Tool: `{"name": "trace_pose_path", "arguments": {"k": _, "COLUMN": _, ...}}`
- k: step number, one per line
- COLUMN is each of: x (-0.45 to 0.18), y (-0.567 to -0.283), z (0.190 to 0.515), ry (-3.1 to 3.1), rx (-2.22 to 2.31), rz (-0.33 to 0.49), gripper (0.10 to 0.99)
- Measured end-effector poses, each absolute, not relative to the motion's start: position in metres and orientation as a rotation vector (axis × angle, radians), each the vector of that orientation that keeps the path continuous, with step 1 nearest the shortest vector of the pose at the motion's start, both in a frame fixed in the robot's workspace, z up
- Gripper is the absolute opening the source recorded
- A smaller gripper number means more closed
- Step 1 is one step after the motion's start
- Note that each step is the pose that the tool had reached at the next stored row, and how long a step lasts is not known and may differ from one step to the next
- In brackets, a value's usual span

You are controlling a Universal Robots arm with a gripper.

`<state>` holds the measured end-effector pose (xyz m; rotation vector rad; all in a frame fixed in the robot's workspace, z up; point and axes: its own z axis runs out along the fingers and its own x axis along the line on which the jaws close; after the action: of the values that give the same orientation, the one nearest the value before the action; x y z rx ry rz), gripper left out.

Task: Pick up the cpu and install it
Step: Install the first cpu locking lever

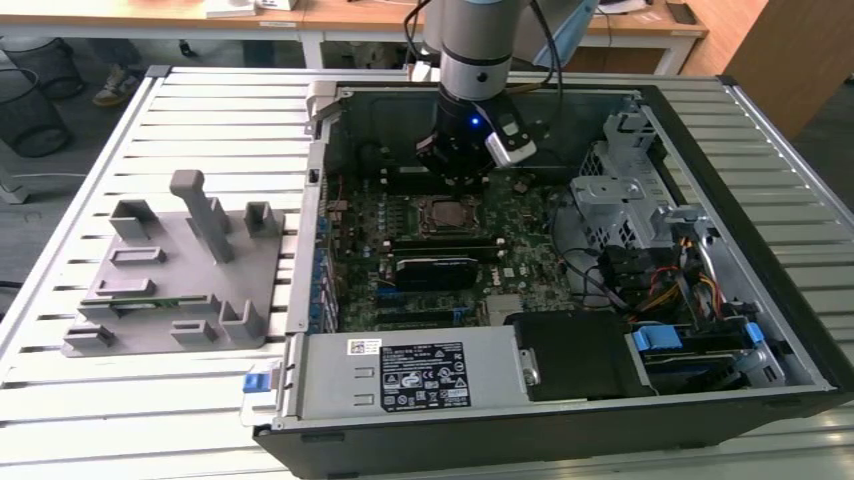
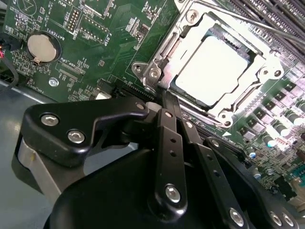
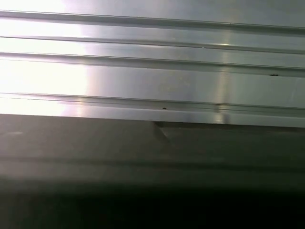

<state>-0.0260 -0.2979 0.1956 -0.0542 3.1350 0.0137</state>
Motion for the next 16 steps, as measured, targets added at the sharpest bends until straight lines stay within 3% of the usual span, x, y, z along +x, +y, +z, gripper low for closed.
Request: {"name": "trace_pose_path", "arguments": {"k": 16, "x": -0.0254, "y": -0.2967, "z": 0.2040, "ry": 3.135, "rx": -0.054, "rz": 0.016, "gripper": 0.106}}
